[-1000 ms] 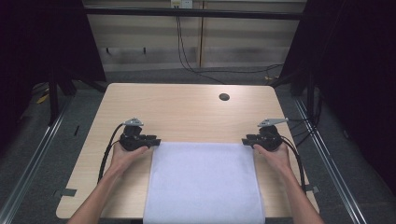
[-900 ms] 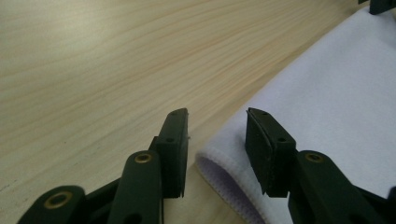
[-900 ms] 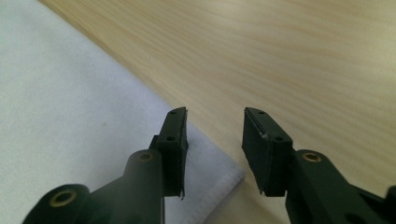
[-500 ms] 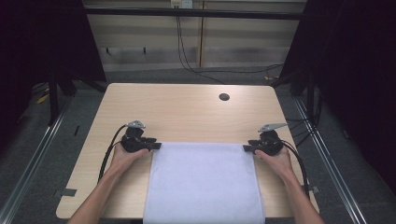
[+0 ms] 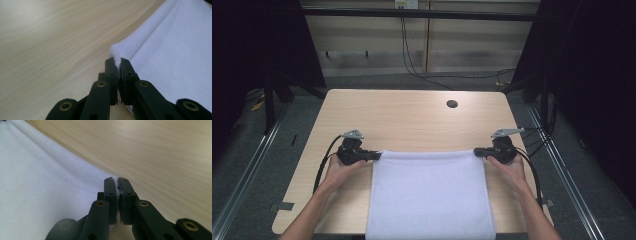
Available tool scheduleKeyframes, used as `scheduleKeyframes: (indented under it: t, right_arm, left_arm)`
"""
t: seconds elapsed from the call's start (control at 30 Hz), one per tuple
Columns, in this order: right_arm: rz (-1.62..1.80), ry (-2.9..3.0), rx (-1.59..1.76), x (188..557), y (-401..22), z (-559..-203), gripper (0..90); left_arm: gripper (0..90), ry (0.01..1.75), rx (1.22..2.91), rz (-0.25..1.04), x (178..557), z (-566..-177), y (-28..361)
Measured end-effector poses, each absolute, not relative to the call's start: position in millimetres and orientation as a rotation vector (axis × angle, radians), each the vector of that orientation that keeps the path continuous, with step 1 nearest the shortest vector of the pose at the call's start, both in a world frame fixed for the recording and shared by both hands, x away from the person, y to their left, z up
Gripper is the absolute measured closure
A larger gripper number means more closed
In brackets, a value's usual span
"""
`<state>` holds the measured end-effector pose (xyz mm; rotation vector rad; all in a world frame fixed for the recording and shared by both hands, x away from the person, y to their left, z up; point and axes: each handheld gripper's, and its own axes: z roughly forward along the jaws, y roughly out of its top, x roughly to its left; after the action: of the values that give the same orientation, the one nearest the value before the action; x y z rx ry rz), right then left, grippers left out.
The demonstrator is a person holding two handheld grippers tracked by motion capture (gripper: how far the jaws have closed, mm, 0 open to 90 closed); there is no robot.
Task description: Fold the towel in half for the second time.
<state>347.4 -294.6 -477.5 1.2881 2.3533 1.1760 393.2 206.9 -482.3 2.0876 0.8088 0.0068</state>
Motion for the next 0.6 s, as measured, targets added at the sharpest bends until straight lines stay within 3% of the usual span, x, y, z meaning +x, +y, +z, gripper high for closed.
scheduleKeyframes:
  t: [0.6]
  right_arm:
    - [1.315,2.162,1.250,385,-304,-421,86.5]
  left_arm:
    - [86.8,0.821,1.940,0.122,428,-431,205]
